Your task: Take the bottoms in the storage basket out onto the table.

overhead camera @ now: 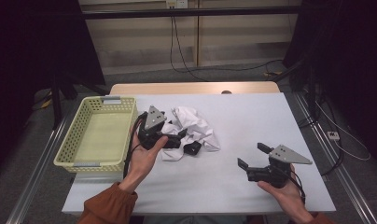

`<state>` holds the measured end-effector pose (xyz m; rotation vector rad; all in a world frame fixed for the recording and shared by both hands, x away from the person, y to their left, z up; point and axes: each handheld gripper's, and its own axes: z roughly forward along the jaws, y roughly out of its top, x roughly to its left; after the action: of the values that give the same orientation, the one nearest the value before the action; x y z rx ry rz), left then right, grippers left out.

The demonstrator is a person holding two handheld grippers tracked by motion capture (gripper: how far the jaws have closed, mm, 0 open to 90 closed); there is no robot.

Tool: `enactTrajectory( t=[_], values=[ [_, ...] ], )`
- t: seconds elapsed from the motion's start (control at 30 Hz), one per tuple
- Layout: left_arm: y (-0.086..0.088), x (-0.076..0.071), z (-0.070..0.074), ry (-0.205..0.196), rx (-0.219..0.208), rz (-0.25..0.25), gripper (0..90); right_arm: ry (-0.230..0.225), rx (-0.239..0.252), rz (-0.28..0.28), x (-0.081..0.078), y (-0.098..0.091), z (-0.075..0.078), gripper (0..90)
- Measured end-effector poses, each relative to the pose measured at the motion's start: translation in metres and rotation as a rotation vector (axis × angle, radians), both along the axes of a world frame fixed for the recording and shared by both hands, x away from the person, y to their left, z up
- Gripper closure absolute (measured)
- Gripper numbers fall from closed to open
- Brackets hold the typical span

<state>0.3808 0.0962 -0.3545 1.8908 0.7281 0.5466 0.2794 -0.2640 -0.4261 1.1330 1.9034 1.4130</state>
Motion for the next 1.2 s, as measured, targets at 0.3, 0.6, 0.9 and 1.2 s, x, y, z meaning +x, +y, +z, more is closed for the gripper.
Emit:
enactTrajectory(
  t=[0.3, 0.6, 0.9, 1.2],
  values=[
    [0.012, -0.006, 0.004, -0.036, 0.012, -0.01, 4.3, 0.002, 0.002, -0.002, 0.0, 0.0, 0.0, 5.1],
    [0.025, -0.011, 0.01, -0.025, 0.0, 0.022, 4.4, 0.002, 0.002, -0.002, 0.001, 0.001, 0.0, 5.1],
    [0.038, -0.019, 0.012, -0.026, -0.002, 0.033, 4.4, 0.002, 0.002, -0.002, 0.001, 0.001, 0.0, 5.1],
    [0.051, -0.021, 0.008, -0.019, 0.003, 0.057, 4.9, 0.003, 0.002, -0.005, 0.001, 0.0, 0.0, 5.1]
  ],
)
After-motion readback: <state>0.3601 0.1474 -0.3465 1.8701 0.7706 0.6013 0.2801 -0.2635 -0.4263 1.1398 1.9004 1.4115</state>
